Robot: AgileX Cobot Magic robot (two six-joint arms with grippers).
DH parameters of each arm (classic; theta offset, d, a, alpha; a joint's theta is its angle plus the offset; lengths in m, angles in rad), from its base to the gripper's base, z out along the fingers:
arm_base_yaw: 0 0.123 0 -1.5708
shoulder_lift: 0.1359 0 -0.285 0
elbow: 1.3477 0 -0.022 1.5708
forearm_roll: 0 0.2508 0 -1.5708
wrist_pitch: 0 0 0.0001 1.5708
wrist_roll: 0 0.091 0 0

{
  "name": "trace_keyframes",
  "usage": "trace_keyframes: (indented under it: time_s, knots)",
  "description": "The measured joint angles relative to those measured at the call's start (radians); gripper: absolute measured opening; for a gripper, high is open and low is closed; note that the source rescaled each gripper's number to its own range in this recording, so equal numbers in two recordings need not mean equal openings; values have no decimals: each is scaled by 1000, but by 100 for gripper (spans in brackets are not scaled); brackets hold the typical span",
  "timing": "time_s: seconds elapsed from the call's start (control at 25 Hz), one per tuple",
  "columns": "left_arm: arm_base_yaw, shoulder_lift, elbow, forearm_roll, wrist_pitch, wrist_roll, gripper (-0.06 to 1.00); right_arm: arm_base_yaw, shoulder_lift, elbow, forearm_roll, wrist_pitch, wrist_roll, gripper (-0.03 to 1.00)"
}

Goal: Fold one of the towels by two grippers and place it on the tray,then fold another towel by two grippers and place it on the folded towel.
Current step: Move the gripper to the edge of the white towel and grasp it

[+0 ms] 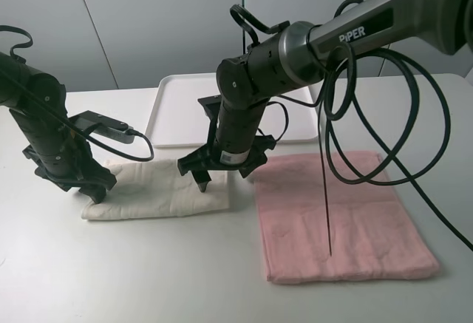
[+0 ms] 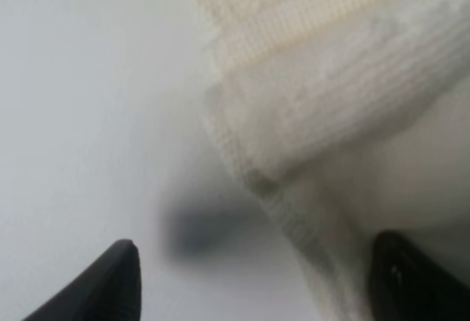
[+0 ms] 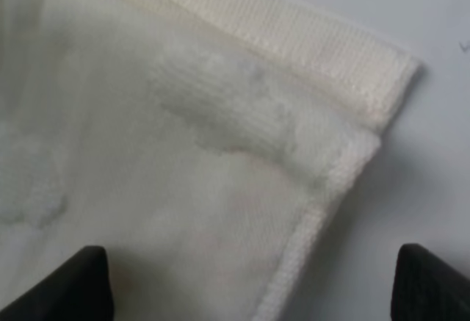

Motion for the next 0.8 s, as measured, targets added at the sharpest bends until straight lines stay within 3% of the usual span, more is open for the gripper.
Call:
trace_keyframes:
  time_s: [0.6, 0.68, 0.8]
  knots:
    - [0, 0, 2, 0, 0, 0, 83, 0, 33, -12, -9, -4, -12, 81]
    - [0, 0, 2, 2, 0, 0, 83, 0, 35, -13, -14, -6, -17, 76]
    - [0, 0, 2, 2, 0, 0, 83, 12, 38, -13, -15, -16, -43, 57]
